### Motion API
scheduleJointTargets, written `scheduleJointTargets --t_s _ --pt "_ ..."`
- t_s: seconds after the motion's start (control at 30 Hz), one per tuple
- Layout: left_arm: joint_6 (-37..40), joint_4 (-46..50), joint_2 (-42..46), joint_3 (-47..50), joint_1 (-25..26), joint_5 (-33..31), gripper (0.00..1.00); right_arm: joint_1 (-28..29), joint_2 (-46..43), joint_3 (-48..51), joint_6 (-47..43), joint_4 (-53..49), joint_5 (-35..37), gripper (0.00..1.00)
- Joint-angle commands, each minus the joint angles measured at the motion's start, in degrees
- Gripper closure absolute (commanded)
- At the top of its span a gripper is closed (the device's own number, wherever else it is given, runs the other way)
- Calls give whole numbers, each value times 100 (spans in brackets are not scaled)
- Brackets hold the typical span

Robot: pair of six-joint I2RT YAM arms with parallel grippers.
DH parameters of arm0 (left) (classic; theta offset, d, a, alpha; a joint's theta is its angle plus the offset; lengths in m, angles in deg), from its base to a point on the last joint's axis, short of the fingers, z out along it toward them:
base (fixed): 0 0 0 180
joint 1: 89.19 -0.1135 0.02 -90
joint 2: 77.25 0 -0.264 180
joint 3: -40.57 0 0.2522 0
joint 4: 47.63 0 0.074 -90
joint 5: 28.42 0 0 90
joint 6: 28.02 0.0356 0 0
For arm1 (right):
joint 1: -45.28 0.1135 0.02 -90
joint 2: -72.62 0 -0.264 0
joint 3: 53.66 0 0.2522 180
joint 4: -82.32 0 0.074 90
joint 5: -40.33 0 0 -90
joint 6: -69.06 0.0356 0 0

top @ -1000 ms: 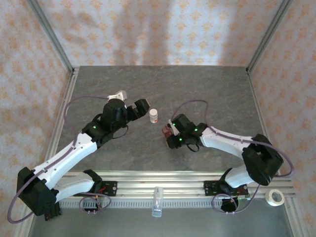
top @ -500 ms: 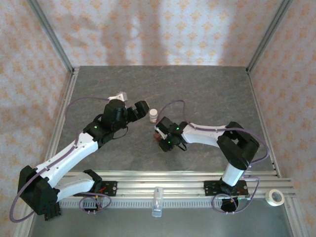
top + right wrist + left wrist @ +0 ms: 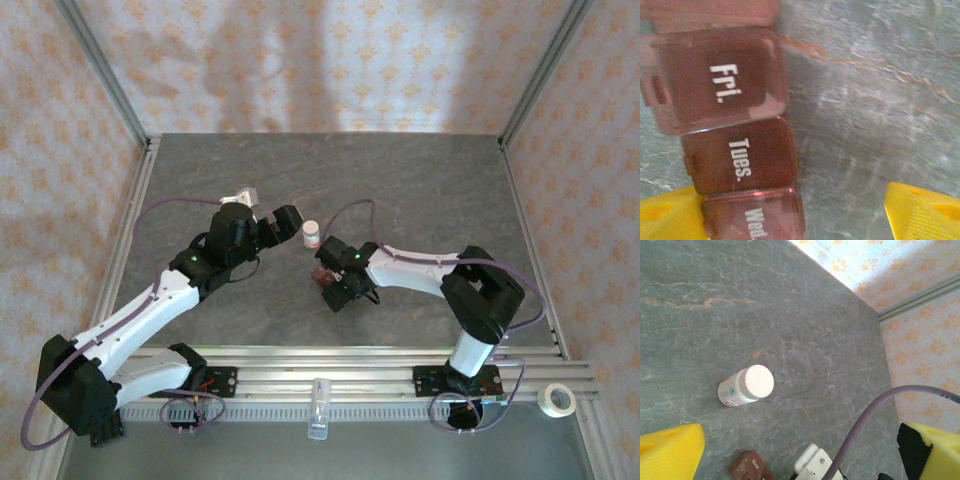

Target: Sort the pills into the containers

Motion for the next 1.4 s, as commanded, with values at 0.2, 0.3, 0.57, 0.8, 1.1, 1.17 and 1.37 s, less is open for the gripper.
scheduleJointTargets --t_s 0.2,0.3,0.57,0.8,1.1,1.17,1.37 --pt "33 -304 -141 -22 -61 141 0 -229 290 -506 585 -1204 1054 15" --pt "46 -307 -137 -28 -60 139 0 -427 351 -596 756 -1278 1239 15" --pt "93 -310 -160 -29 -80 153 0 -649 162 -758 754 -1443 1065 15" --pt "204 -290 -194 -9 -97 168 0 -684 -476 -780 995 -1384 397 14" --pt "328 -235 -316 -35 -114 220 0 -697 -38 -1209 1193 -1055 -57 15" --pt "330 -230 -326 -37 -112 241 0 -693 43 -1232 1210 -984 -61 15" --pt "341 -195 -318 -36 -114 248 0 -693 235 -1250 1222 -858 -63 15"
